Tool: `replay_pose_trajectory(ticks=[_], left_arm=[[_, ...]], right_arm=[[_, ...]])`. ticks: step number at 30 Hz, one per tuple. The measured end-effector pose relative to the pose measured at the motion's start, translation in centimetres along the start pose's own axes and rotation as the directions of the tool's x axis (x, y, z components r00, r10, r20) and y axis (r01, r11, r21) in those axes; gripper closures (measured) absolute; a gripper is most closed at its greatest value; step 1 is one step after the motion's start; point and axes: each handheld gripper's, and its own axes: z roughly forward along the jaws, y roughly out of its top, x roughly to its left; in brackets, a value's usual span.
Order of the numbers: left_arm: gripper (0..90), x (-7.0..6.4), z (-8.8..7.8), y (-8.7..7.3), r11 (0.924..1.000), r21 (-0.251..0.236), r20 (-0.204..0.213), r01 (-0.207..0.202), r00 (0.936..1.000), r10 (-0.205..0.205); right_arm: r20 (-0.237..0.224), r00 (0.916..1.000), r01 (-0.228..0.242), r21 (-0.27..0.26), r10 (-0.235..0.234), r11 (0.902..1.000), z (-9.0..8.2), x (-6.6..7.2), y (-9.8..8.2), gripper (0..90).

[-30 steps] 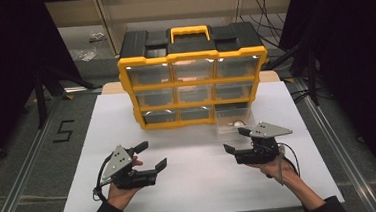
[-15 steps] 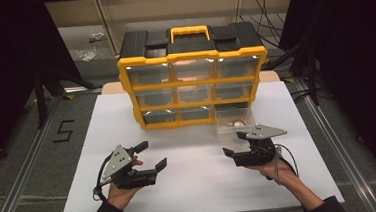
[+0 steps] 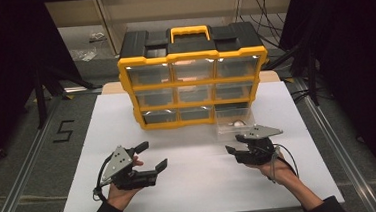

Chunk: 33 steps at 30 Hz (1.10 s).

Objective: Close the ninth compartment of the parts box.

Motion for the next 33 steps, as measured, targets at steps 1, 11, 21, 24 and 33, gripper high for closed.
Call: replay_pose_trajectory(ticks=[1, 11, 21, 24, 33], left_arm=[[14.5, 0.0, 0.0, 0.0, 1.0000, 0.000, 0.000, 0.000, 1.0000, 0.000], [14.6, 0.0, 0.1, 0.0, 1.0000, 0.002, 0.004, 0.001, 1.0000, -0.001], [14.6, 0.0, 0.1, 0.0, 1.0000, 0.003, 0.004, 0.000, 1.0000, 0.000], [14.6, 0.0, 0.1, 0.0, 1.0000, 0.003, 0.003, -0.001, 1.0000, 0.001], [14.6, 0.0, 0.1, 0.0, 1.0000, 0.004, 0.003, -0.003, 1.0000, 0.003]], right_arm=[[0.010, 0.9999, -0.005, 0.005, 0.005, 1.0000, 0.1, -0.1, 0.0, 49.6], [0.060, 0.9981, -0.012, 0.029, 0.010, 0.9995, 0.4, -0.7, -0.2, 65.3], [0.098, 0.9950, 0.016, 0.063, -0.022, 0.9979, 1.3, -0.8, -0.1, 77.8], [0.107, 0.9941, 0.012, 0.063, -0.019, 0.9980, 1.5, -0.8, 0.0, 80.1], [0.150, 0.9885, 0.008, 0.064, -0.017, 0.9979, 1.9, -1.6, 0.1, 90.0]])
